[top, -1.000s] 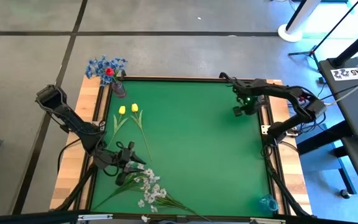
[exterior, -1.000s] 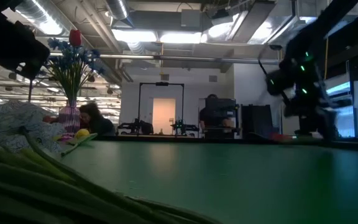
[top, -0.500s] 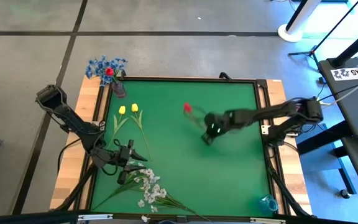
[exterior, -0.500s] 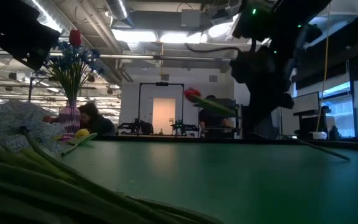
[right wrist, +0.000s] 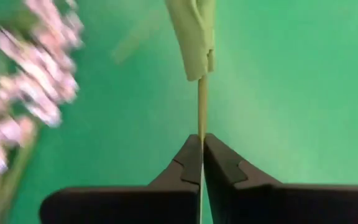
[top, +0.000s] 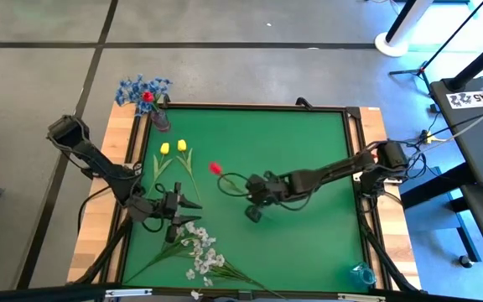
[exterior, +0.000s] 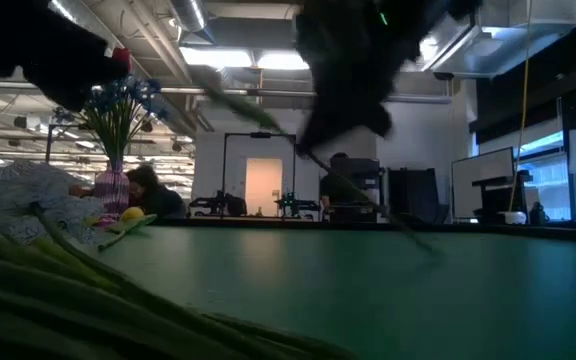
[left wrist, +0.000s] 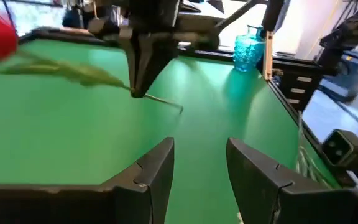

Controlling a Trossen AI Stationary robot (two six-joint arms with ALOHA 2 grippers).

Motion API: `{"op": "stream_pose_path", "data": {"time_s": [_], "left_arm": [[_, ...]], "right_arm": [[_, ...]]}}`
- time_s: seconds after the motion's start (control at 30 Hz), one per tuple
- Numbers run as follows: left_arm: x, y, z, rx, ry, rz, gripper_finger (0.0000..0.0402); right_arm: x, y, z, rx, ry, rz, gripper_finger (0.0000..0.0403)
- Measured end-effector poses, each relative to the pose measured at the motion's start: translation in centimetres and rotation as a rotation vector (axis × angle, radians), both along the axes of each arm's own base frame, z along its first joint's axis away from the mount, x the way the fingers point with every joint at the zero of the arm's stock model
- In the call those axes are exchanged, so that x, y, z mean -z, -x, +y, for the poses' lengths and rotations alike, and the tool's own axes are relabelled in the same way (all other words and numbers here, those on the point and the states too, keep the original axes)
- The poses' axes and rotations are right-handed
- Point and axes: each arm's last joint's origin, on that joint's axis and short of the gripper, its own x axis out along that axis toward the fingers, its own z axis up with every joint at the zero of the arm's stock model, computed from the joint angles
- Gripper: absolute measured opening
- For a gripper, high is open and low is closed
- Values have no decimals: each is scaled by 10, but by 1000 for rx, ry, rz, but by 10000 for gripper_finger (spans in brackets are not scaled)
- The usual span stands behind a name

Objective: Sort flowers into vase by color
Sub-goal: Put the red flower into the purple vase

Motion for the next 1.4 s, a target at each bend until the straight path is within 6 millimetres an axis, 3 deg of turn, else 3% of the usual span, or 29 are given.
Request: {"op": "stream_pose_path", "data": {"time_s": [0.2, 0.37, 0.63, 0.77, 0.97, 1.1, 1.23, 1.3, 1.4], "left_arm": [[-23, -3, -3, 26, -68, -194, 149], [-42, -4, -1, 76, -180, -363, 166], [-49, -22, 20, 103, -164, -417, 173], [-55, -28, 27, 167, -114, -456, 173], [-63, -38, 39, 104, -98, -477, 162], [-64, -42, 47, 86, -75, -466, 126], [-62, -44, 49, 59, -78, -444, 54], [-63, -42, 49, 25, -101, -441, 16], [-70, -40, 50, -5, -139, -420, 11]], "right_arm": [[-53, -26, 23, -126, 182, -369, 5], [-75, -31, 44, -247, 264, -620, 5], [-63, -43, 64, -360, 432, -757, 5], [-56, -48, 57, -294, 480, -724, 5], [-55, -50, 49, -255, 501, -703, 5], [-55, -51, 44, -242, 502, -696, 5], [-55, -51, 43, -216, 515, -689, 11], [-55, -51, 43, -210, 518, -688, 30], [-56, -51, 43, -204, 519, -693, 84]]}}
